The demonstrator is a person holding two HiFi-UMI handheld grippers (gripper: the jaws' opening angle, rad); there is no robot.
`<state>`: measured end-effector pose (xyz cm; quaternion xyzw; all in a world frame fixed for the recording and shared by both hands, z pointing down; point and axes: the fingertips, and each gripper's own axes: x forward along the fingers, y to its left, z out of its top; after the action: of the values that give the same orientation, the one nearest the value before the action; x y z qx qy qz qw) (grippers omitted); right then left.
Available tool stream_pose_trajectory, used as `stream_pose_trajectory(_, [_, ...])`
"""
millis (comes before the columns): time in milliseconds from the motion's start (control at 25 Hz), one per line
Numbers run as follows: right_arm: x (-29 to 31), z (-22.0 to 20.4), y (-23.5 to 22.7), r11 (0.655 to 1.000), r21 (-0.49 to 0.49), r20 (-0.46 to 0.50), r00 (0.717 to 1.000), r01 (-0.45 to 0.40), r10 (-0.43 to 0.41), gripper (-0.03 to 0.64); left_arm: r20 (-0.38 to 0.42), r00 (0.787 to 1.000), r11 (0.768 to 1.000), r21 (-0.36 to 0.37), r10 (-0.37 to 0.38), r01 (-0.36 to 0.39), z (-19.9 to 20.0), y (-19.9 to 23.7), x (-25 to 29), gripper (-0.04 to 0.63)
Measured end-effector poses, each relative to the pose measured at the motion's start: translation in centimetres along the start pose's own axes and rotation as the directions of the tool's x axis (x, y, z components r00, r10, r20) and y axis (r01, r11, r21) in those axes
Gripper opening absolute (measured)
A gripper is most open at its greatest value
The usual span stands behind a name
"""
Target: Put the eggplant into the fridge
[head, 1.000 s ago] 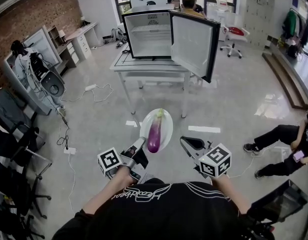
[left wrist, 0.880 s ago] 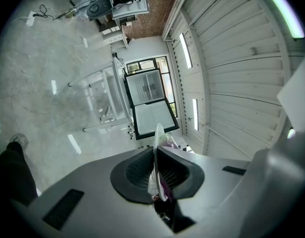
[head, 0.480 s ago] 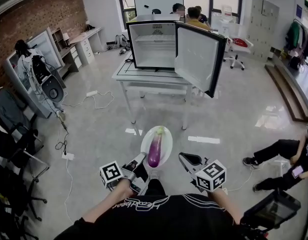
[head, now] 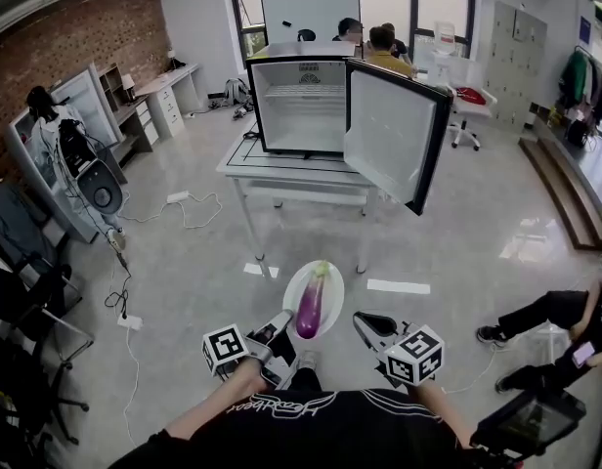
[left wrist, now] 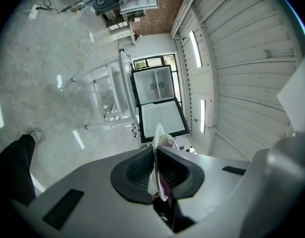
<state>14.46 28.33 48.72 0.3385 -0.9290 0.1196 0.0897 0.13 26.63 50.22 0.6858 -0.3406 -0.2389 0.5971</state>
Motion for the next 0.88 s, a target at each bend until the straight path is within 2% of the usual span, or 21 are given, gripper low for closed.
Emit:
stream_pose_trajectory(360, [5.4, 2.7, -6.1, 0.999, 0.020, -0.009, 1.000, 0.030, -0.030, 0.009, -0.033, 0.999, 1.000, -0.020, 0.005, -0.006, 5.8, 0.7, 6.5, 0.025])
stream_pose_trajectory(880, [16.2, 7.8, -14.0, 0.996, 0.036, -0.037, 0.996, 0.087, -0.086, 0.009, -0.064, 0.998, 0.999, -0.050, -0.020, 0.017, 17.7, 1.7, 15.1, 0.025])
